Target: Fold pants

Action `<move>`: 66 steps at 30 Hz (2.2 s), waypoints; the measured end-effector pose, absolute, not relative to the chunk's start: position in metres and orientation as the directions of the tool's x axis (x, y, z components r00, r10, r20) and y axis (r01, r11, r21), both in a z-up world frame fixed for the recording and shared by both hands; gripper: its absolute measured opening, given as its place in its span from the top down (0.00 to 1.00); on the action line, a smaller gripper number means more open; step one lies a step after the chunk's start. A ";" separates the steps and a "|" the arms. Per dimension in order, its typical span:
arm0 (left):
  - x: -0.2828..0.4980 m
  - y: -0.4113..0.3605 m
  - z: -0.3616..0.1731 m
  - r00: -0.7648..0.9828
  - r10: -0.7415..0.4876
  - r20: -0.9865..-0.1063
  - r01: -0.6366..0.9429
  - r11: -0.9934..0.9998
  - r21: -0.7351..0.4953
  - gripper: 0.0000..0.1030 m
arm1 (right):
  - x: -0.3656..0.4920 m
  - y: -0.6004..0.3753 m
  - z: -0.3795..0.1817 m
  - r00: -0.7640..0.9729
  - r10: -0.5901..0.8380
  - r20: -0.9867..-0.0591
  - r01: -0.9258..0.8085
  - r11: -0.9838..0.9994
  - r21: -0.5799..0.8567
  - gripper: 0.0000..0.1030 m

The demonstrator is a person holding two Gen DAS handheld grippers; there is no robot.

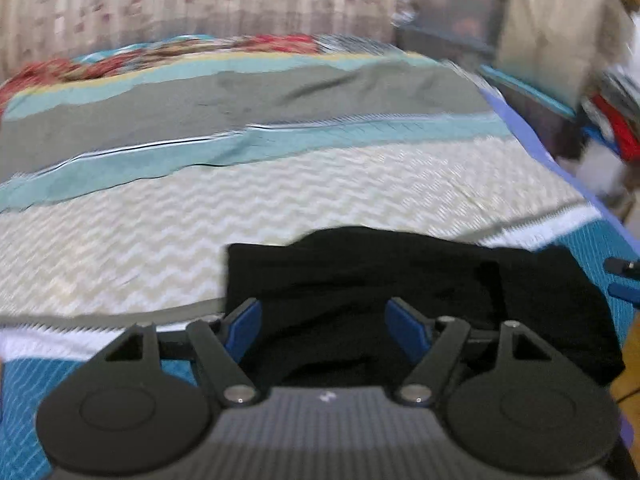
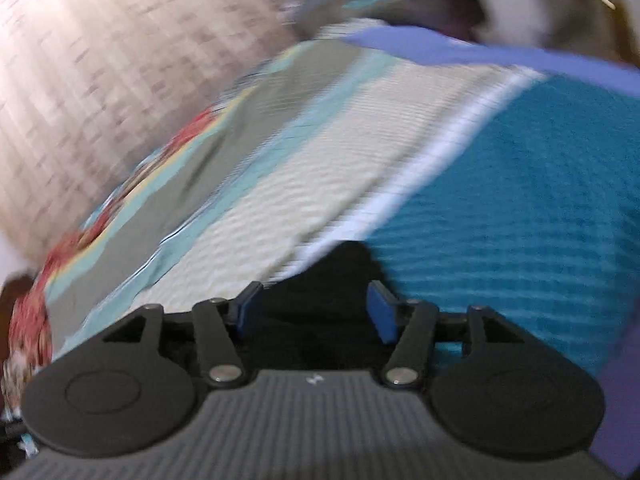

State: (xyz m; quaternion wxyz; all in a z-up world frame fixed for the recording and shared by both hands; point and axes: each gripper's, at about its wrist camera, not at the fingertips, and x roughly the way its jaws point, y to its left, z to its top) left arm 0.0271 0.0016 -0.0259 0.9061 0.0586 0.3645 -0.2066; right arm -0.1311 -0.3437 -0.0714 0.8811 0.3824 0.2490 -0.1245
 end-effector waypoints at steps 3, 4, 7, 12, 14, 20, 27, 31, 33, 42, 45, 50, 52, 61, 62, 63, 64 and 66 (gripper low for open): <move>0.035 -0.028 -0.053 0.580 -0.316 -0.751 0.457 0.889 -0.021 0.31 | -0.143 -0.352 -0.085 0.842 -0.004 -0.540 0.424 0.624 0.656 0.37; 0.040 -0.037 -0.068 0.552 -0.277 -0.787 0.454 0.891 0.004 0.30 | -0.144 -0.352 -0.088 0.840 0.011 -0.543 0.421 0.619 0.663 0.37; 0.043 -0.049 -0.094 0.547 -0.215 -0.809 0.453 0.889 0.070 0.20 | -0.148 -0.356 -0.101 0.838 0.066 -0.542 0.400 0.601 0.692 0.38; 0.042 -0.055 -0.063 0.529 -0.191 -0.827 0.440 0.895 0.075 0.33 | -0.147 -0.351 -0.105 0.848 0.146 -0.509 0.342 0.583 0.737 0.38; 0.037 -0.059 -0.039 0.559 -0.228 -0.797 0.451 0.890 0.062 0.32 | -0.146 -0.350 -0.104 0.853 0.181 -0.489 0.307 0.582 0.753 0.37; 0.037 -0.113 0.004 0.561 -0.337 -0.756 0.548 0.835 0.035 0.31 | -0.144 -0.322 -0.074 0.899 0.103 -0.425 0.199 0.770 0.607 0.82; 0.048 -0.182 -0.045 0.476 -0.281 -0.833 0.597 0.799 0.071 0.31 | -0.146 -0.318 -0.099 0.847 0.094 -0.523 0.237 0.815 0.529 0.63; 0.052 -0.187 -0.078 0.409 -0.225 -0.885 0.567 0.822 0.053 0.39 | -0.155 -0.369 -0.095 0.911 0.124 -0.393 0.230 0.639 0.734 0.23; 0.051 -0.185 -0.077 0.412 -0.246 -0.878 0.561 0.827 0.032 0.45 | -0.143 -0.385 -0.085 0.918 0.114 -0.379 0.222 0.646 0.730 0.21; 0.057 -0.181 -0.072 0.433 -0.270 -0.860 0.552 0.834 0.016 0.85 | -0.075 -0.353 -0.065 0.862 0.189 -0.470 0.171 0.765 0.621 0.88; 0.062 -0.185 -0.079 0.450 -0.249 -0.858 0.546 0.837 0.043 0.80 | -0.070 -0.354 -0.081 0.854 0.094 -0.511 0.264 0.769 0.583 0.88; 0.056 -0.190 -0.077 0.482 -0.209 -0.851 0.552 0.827 0.110 0.70 | -0.084 -0.359 -0.090 0.850 0.095 -0.518 0.291 0.734 0.613 0.73; 0.056 -0.185 -0.076 0.486 -0.203 -0.850 0.533 0.839 0.104 0.63 | -0.103 -0.371 -0.083 0.872 0.103 -0.478 0.270 0.713 0.647 0.51; 0.054 -0.173 -0.072 0.478 -0.207 -0.853 0.499 0.864 0.069 0.58 | -0.160 -0.374 -0.088 0.894 0.145 -0.425 0.237 0.652 0.720 0.39; 0.053 -0.173 -0.072 0.479 -0.205 -0.853 0.498 0.864 0.072 0.57 | -0.164 -0.373 -0.090 0.891 0.155 -0.426 0.233 0.648 0.725 0.38; 0.052 -0.173 -0.072 0.481 -0.204 -0.853 0.497 0.865 0.074 0.57 | -0.162 -0.371 -0.091 0.889 0.167 -0.427 0.229 0.646 0.729 0.37; 0.052 -0.173 -0.071 0.482 -0.204 -0.852 0.495 0.866 0.073 0.57 | -0.164 -0.369 -0.094 0.884 0.179 -0.431 0.227 0.643 0.732 0.35; 0.051 -0.172 -0.071 0.481 -0.206 -0.852 0.492 0.868 0.068 0.57 | -0.167 -0.365 -0.101 0.874 0.194 -0.445 0.237 0.630 0.740 0.32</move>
